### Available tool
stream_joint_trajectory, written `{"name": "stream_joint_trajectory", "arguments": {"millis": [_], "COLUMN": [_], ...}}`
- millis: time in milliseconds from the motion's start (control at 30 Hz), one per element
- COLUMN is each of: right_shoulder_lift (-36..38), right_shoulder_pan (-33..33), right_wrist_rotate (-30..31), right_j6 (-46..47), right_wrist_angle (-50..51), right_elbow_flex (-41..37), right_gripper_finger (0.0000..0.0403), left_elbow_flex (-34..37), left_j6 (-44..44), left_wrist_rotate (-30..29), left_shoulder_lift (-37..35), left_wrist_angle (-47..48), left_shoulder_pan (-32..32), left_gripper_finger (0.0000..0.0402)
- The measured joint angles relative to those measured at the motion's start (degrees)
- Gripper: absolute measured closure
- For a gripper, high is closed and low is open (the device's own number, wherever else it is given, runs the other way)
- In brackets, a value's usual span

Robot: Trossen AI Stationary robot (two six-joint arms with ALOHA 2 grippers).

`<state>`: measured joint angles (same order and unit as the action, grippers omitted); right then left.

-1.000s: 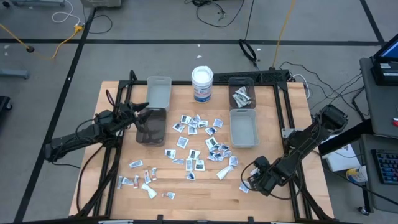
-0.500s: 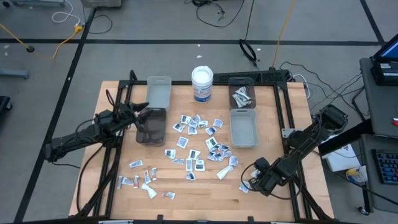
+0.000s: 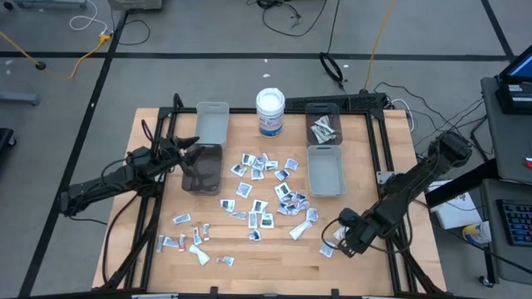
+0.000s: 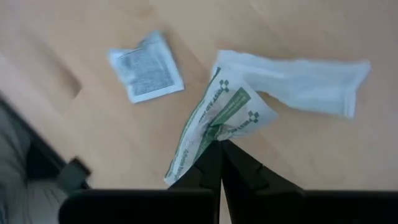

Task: Pick & Place First Aid Supplies
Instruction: Put the green bandage into the right black bin

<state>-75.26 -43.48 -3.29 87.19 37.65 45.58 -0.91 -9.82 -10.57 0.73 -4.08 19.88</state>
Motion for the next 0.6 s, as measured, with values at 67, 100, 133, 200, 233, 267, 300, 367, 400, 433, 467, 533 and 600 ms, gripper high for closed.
{"name": "stream_joint_trajectory", "arguments": {"millis": [67, 100, 133, 200, 233, 267, 300, 367, 400, 433, 467, 533, 600], "right_shoulder_lift": [1.85, 2.83, 3.63, 5.03, 5.54, 5.94, 6.24, 6.61, 6.66, 6.66, 6.64, 6.38, 5.84], "right_shoulder_pan": [0.96, 1.44, 1.92, 3.03, 3.64, 4.3, 4.85, 6.01, 6.72, 7.4, 8.05, 9.41, 10.67], "right_wrist_rotate": [0.01, 0.0, -0.02, -1.21, -1.9, -2.53, -2.82, -2.76, -2.73, -2.71, -2.71, -2.82, -3.21], "right_j6": [-5.41, -8.07, -10.67, -15.76, -18.13, -20.74, -23.09, -27.69, -29.98, -32.22, -34.15, -38.0, -42.37], "right_wrist_angle": [1.0, 1.6, 2.15, 4.04, 5.81, 7.65, 9.75, 14.4, 16.41, 18.04, 19.33, 21.32, 22.9], "right_elbow_flex": [0.0, 0.0, 0.02, 0.38, 1.03, 1.87, 2.99, 5.39, 6.57, 7.73, 8.79, 10.72, 12.39], "right_gripper_finger": [0.0402, 0.0402, 0.0403, 0.0403, 0.0403, 0.0403, 0.0403, 0.0403, 0.0403, 0.0403, 0.0403, 0.0403, 0.0403], "left_elbow_flex": [0.0, 0.0, 0.0, 0.0, 0.0, 0.0, 0.0, 0.0, 0.0, 0.0, 0.0, 0.0, 0.0], "left_j6": [0.0, 0.0, 0.0, 0.0, 0.0, 0.0, 0.0, 0.0, 0.0, 0.0, 0.0, 0.0, 0.0], "left_wrist_rotate": [0.0, 0.0, 0.0, 0.0, 0.0, 0.0, 0.0, 0.0, 0.0, 0.0, 0.0, 0.0, 0.0], "left_shoulder_lift": [0.02, 0.0, 0.01, 0.0, 0.02, 0.02, 0.0, 0.0, 0.02, 0.01, 0.01, 0.02, 0.02], "left_wrist_angle": [0.0, 0.0, -0.01, 0.0, -0.02, -0.02, -0.02, -0.01, -0.01, 0.0, -0.02, -0.02, -0.02], "left_shoulder_pan": [0.0, 0.01, 0.01, 0.0, 0.02, 0.02, 0.0, 0.0, 0.01, 0.01, 0.0, 0.0, 0.02], "left_gripper_finger": [0.0165, 0.0165, 0.0165, 0.0165, 0.0165, 0.0165, 0.0165, 0.0165, 0.0165, 0.0165, 0.0165, 0.0165, 0.0165]}}
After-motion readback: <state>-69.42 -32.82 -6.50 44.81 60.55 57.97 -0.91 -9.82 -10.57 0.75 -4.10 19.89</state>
